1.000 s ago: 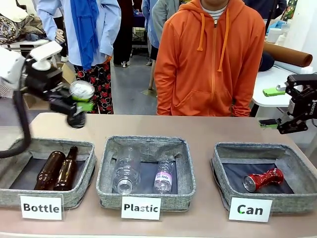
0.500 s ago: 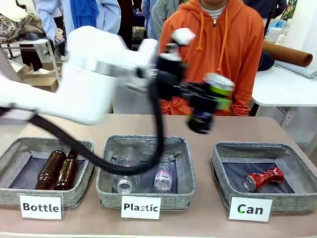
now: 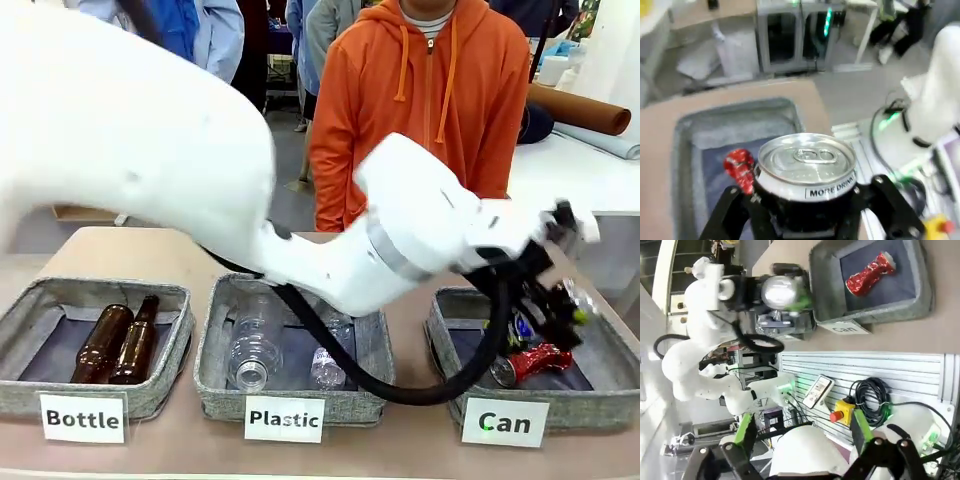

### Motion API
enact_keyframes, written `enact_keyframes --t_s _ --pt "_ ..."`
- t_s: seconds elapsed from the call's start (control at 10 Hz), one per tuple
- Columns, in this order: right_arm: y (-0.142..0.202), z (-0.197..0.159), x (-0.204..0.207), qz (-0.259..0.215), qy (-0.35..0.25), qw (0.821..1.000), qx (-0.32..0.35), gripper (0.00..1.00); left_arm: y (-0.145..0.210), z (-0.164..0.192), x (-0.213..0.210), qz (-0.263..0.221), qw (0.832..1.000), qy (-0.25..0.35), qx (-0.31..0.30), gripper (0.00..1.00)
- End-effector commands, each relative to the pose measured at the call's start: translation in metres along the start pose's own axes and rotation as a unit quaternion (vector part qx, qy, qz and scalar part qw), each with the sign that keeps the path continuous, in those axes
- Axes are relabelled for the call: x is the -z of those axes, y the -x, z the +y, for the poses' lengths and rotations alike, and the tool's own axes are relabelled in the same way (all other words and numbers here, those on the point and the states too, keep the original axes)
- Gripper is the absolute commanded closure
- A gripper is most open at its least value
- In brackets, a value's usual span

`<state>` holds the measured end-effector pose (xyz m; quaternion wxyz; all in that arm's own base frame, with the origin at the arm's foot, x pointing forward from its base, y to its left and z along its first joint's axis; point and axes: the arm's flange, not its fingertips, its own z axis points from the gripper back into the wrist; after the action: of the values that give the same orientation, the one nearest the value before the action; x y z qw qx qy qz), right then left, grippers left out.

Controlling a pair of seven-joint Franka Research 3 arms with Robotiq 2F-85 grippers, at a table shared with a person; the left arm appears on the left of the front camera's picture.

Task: Sort the can waste into the basket.
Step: Pick up the can waste from the table and place it in the right Fabric basket.

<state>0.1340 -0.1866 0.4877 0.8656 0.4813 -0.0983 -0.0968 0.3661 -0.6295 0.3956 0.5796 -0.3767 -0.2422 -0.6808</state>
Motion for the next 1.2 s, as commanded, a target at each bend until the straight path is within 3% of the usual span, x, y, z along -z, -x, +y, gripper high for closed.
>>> enact_keyframes --t_s 0.0,0.3,0.6,0.9,1.0,1.1 --pt "-0.016 0.004 0.012 0.017 0.026 0.999 0.015 0.00 -0.006 -0.005 -0.036 -0.048 0.999 0.007 -0.008 0.98" --pt "-0.016 0.004 0.012 0.017 0.026 0.999 0.015 0.00 -0.006 -0.005 -0.036 -0.048 0.999 0.007 -0.008 0.98" --pt "-0.016 0.004 0.012 0.017 0.026 0.999 0.015 0.00 -0.006 0.009 -0.015 0.017 0.999 -0.041 0.012 0.98" --pt "-0.016 0.004 0.012 0.017 0.026 0.999 0.015 0.00 -0.005 0.012 -0.011 0.021 0.999 -0.045 0.017 0.98" --pt "-0.016 0.004 0.012 0.017 0.026 0.999 0.015 0.00 -0.003 0.015 -0.011 0.036 0.998 -0.052 0.017 0.42" --pt "-0.016 0.004 0.012 0.017 0.026 0.999 0.015 0.00 -0.003 0.017 -0.012 0.028 0.998 -0.048 0.012 0.41"
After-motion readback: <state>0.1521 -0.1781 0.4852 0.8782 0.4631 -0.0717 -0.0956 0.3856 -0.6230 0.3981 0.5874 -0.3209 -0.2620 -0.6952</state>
